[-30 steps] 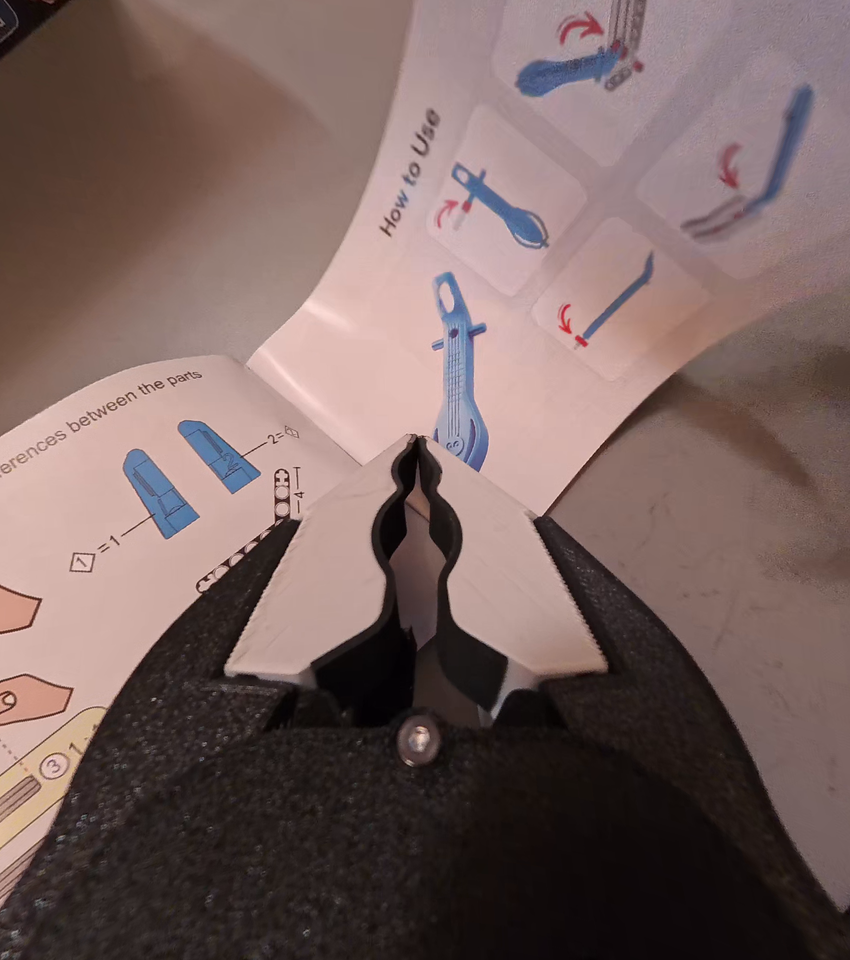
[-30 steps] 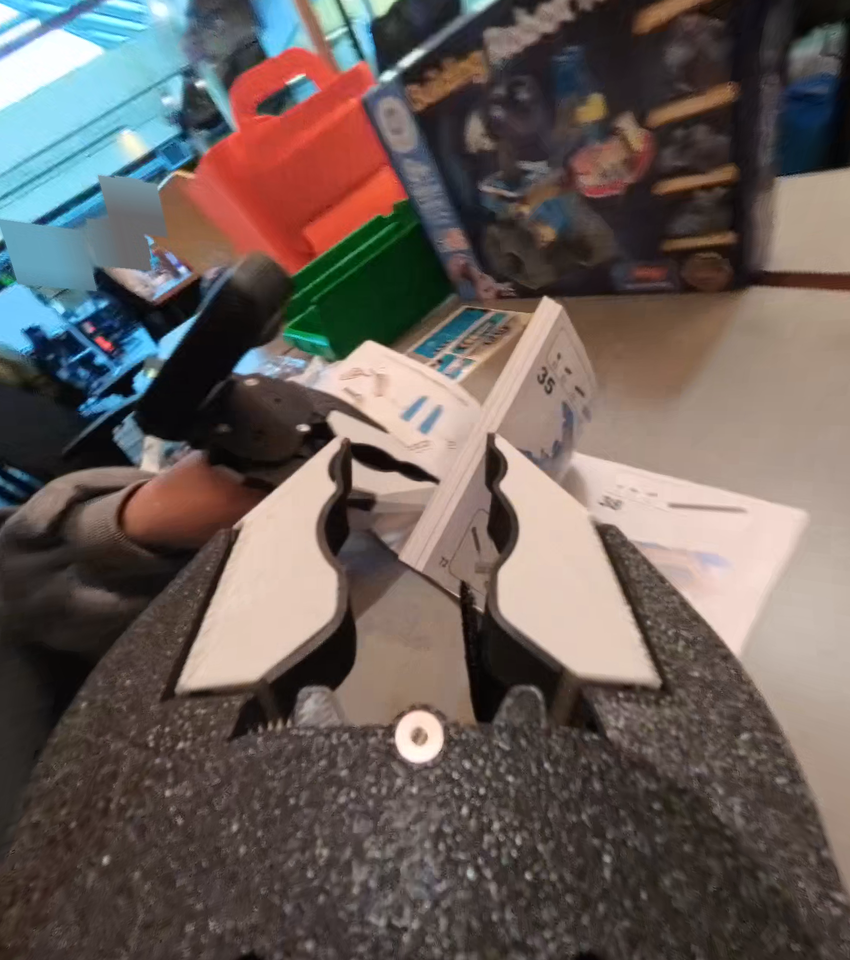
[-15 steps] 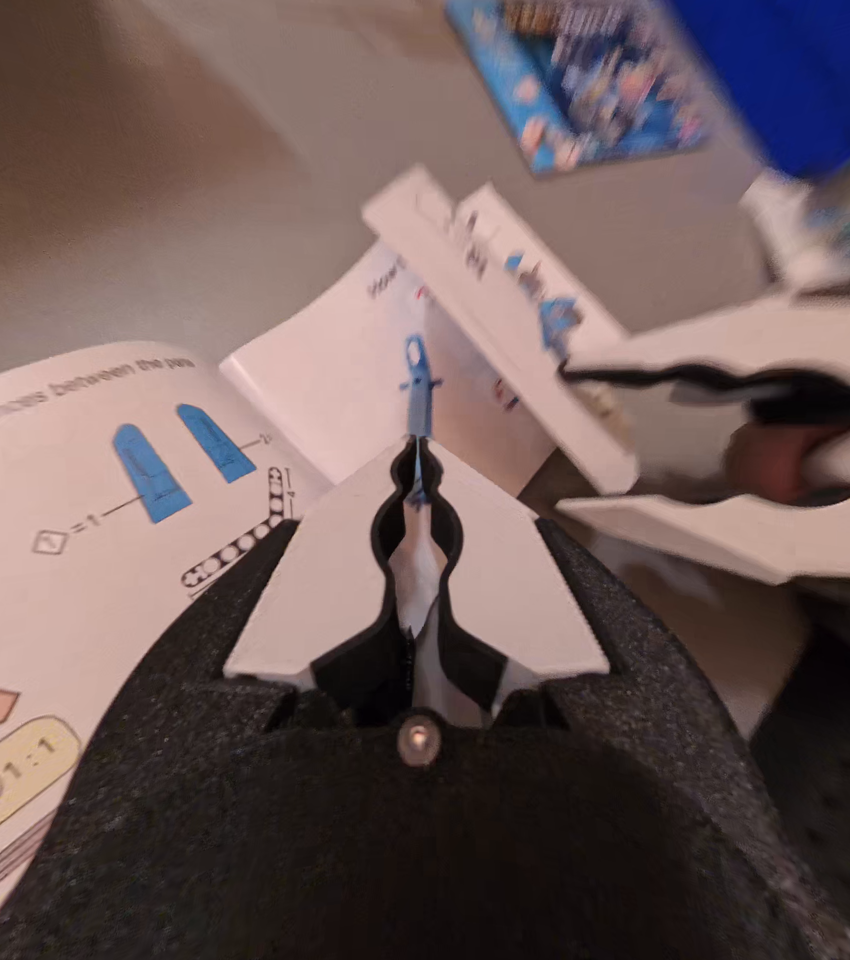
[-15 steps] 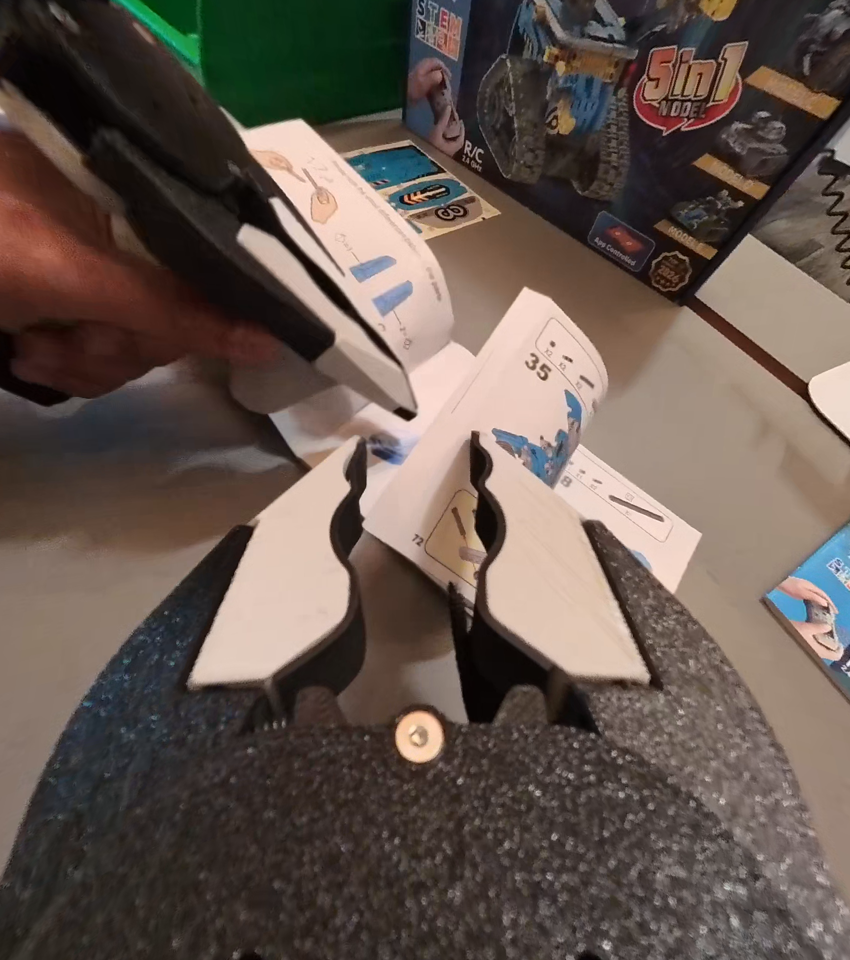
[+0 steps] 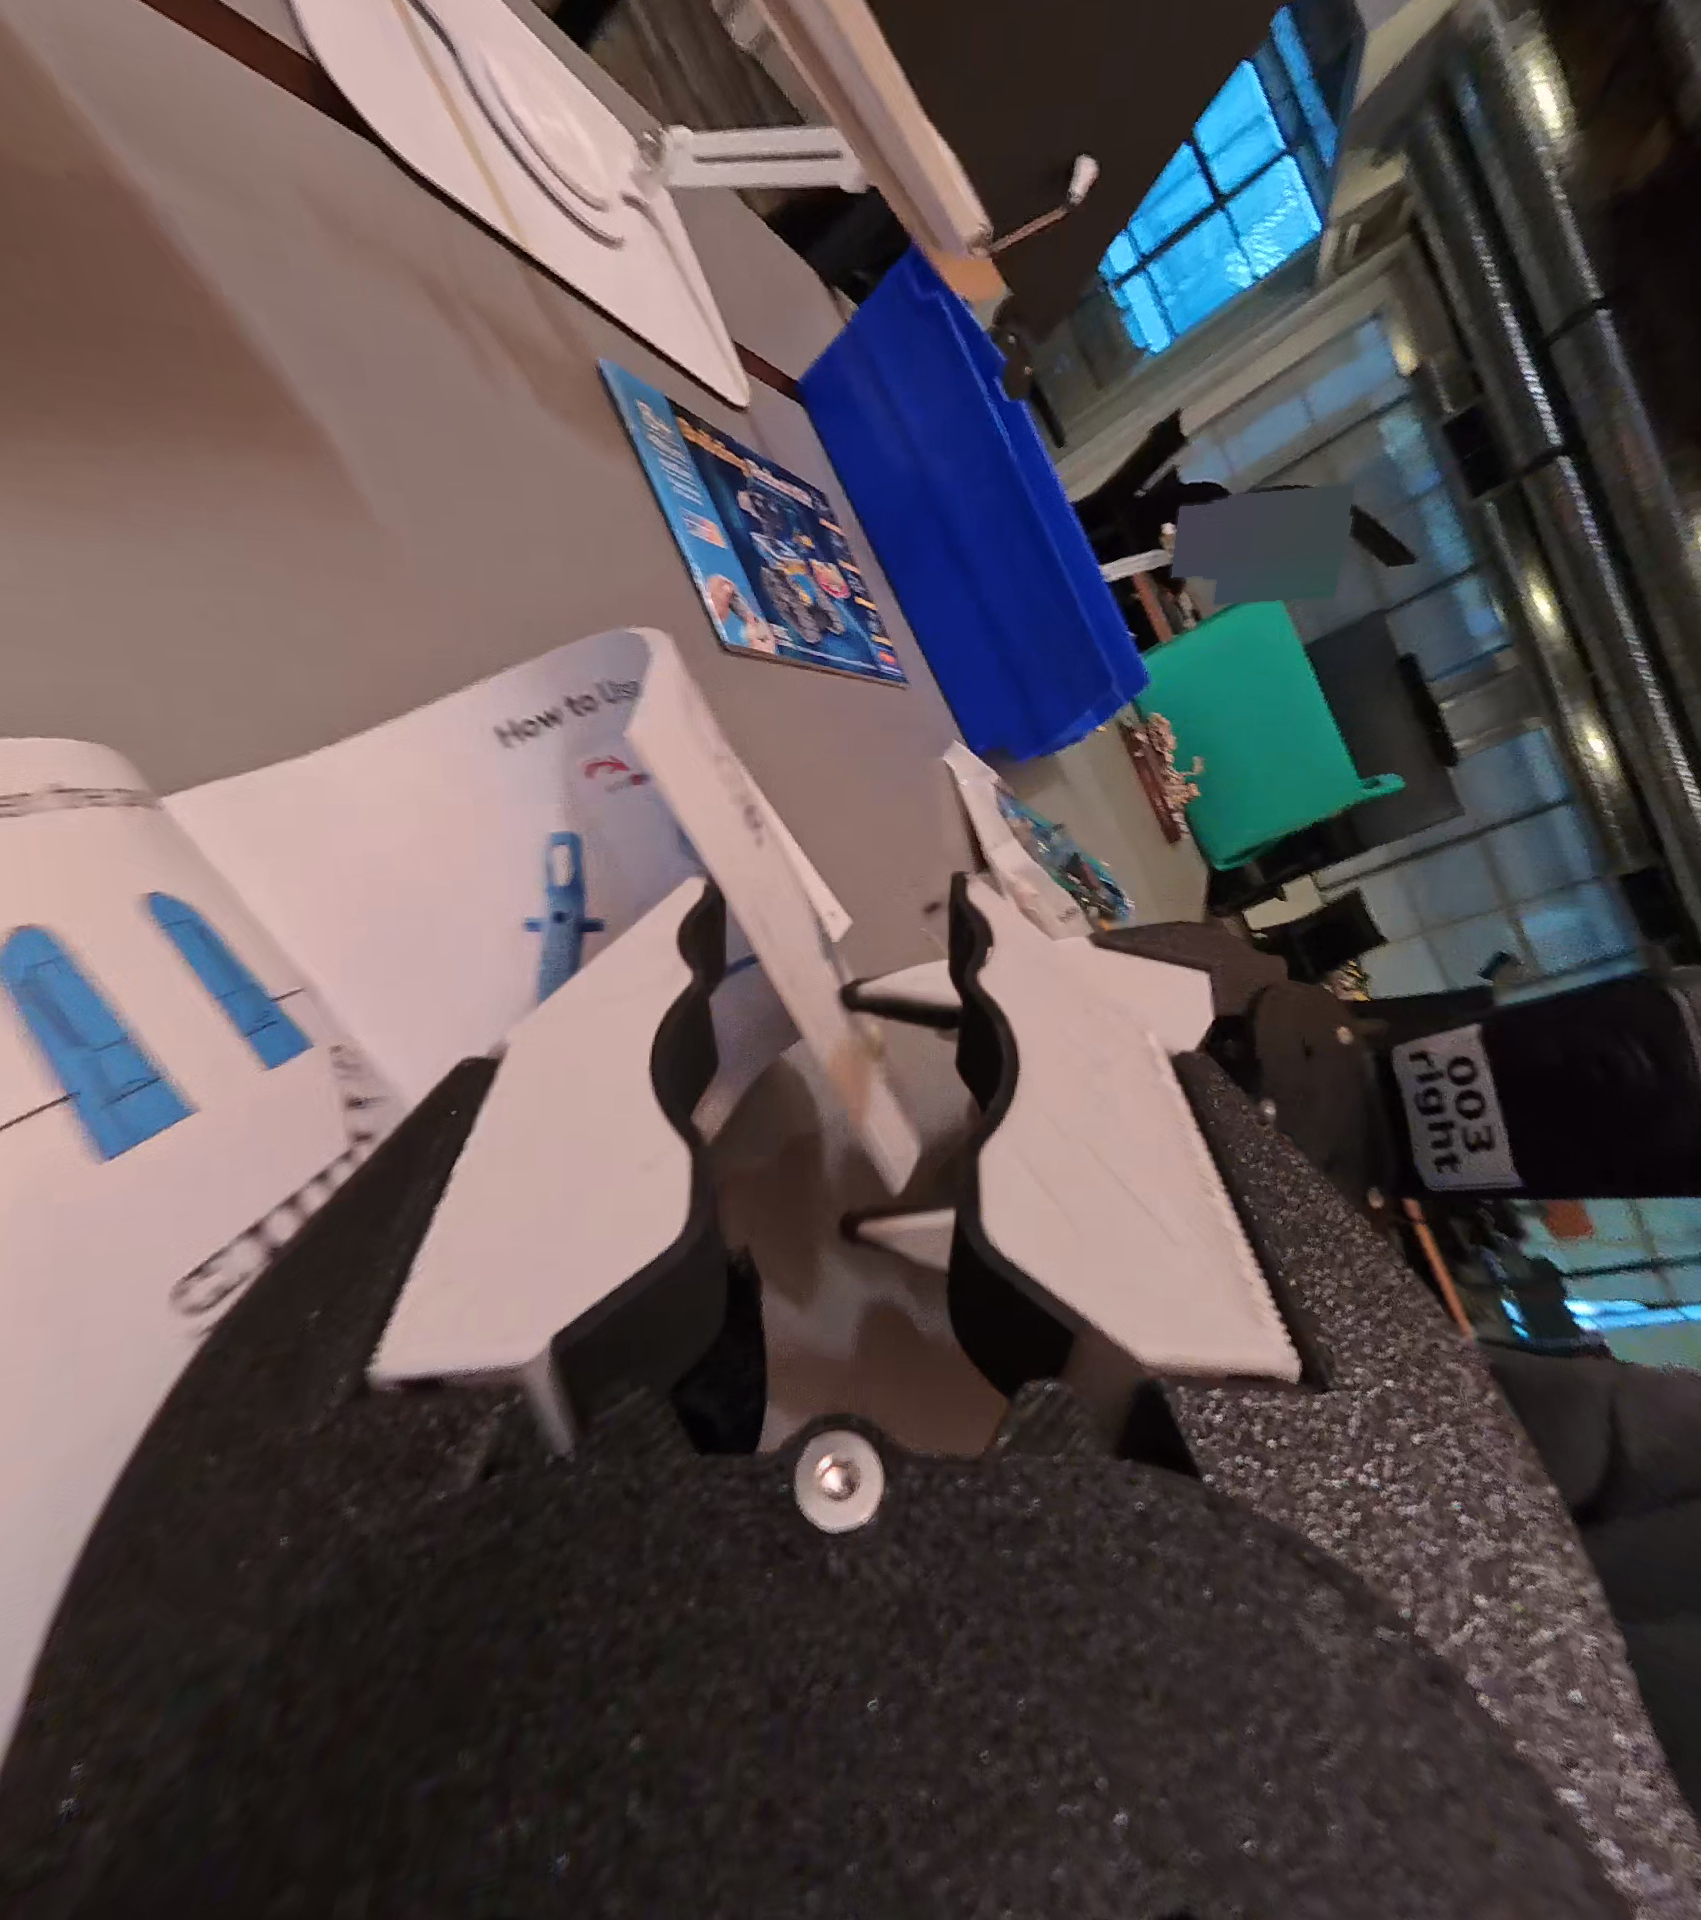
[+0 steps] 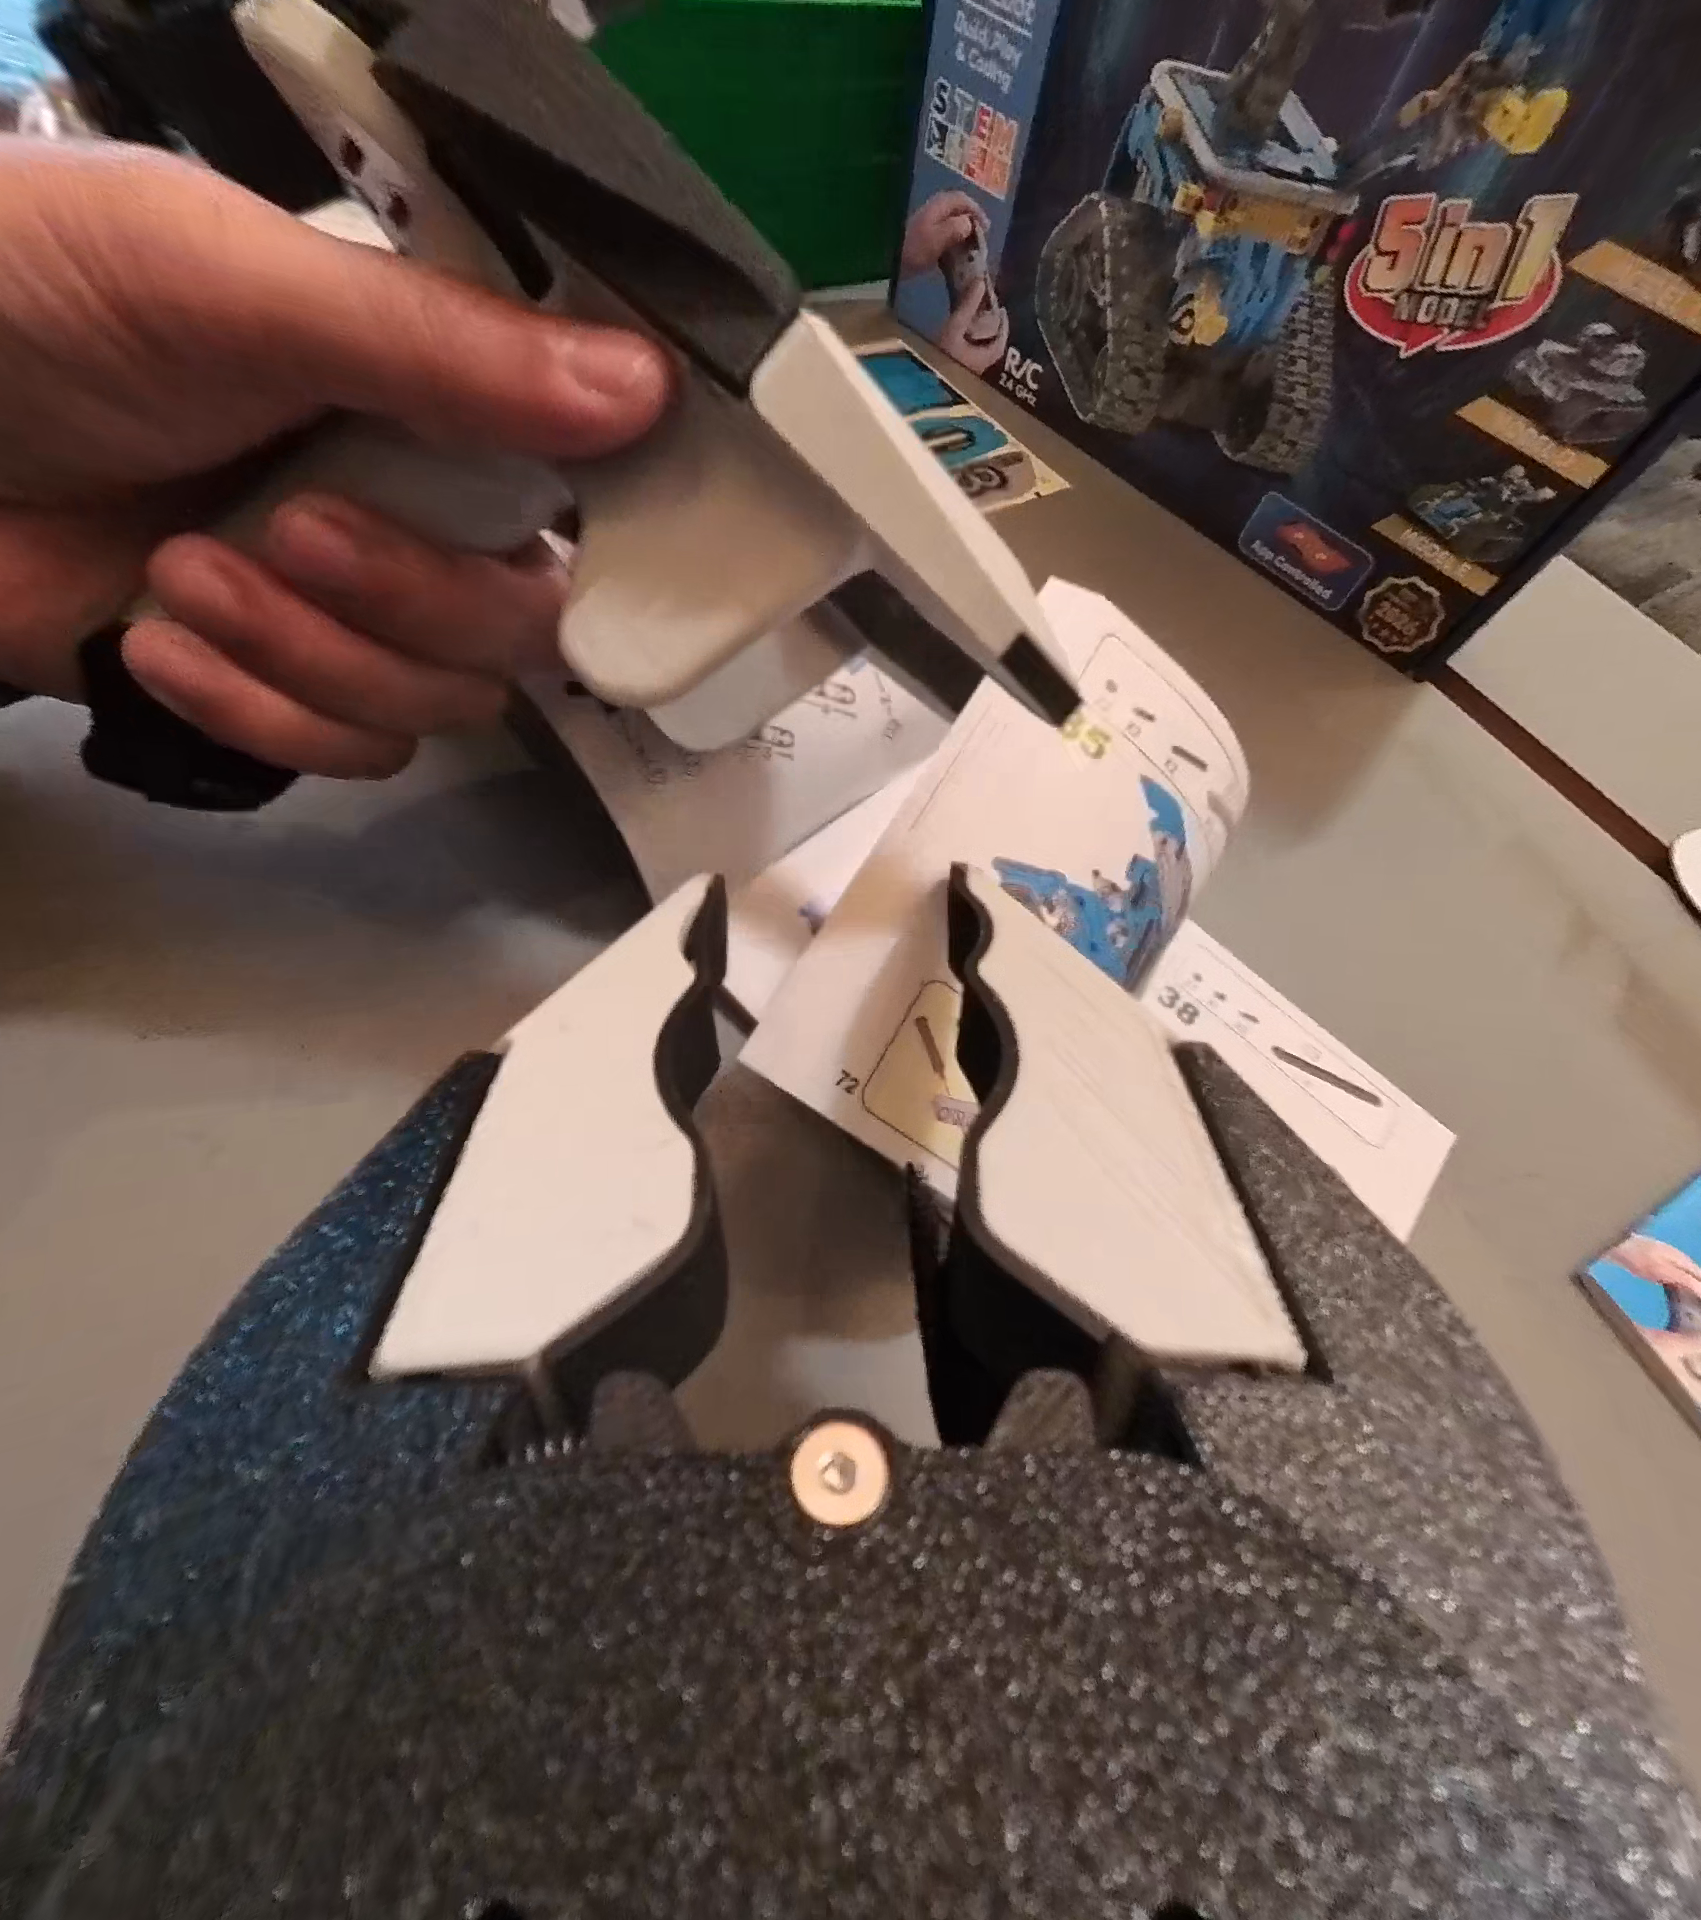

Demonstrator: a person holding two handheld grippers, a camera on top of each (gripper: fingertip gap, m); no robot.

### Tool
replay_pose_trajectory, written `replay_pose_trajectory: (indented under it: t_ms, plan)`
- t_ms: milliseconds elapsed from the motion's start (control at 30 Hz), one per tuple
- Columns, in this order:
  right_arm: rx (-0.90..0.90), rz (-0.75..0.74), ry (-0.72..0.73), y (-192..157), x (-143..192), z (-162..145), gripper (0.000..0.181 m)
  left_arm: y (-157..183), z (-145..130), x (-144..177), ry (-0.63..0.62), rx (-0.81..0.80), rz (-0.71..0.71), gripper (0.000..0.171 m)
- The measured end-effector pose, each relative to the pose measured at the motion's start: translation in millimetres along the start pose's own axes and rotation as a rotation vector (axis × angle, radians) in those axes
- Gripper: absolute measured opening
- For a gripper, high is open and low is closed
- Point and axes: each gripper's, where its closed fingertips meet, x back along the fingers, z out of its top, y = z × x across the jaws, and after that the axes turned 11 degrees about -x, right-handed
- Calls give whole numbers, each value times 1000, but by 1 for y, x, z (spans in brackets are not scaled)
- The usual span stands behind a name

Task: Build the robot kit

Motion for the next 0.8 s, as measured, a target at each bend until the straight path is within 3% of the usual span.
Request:
replay_pose_trajectory:
  t_ms: [67, 133, 233, 400, 467, 567, 600, 700, 800]
  plan:
    - [21, 5, -4, -5, -2, -1, 46, 1, -2, -5, -5, 7, -10, 37]
    - [45, 10, 13, -9, -1, 2, 46, -9, -2, -1, -11, -7, 37, 6]
    - [16, 38, 57, -4, 9, 8, 43, -11, 8, 12, 11, 7, 11, 5]
    - [-246, 25, 77, 40, 20, 6, 88, -18, 9, 37, -51, -39, 16, 5]
    - [-332, 32, 73, 49, 22, 1, 85, -26, 12, 53, -58, -44, 42, 5]
    - [-422, 124, 188, 52, 33, 21, 79, -29, 9, 76, -93, -44, 32, 5]
    - [-423, 86, 187, 65, 30, 20, 75, -28, 4, 85, -112, -48, 27, 4]
    - [-434, -11, -16, 92, 0, 1, 86, -17, -7, 112, -120, -4, -8, 3]
    - [-419, 1, -166, 95, -38, -4, 87, -6, -19, 138, -91, 51, -27, 3]
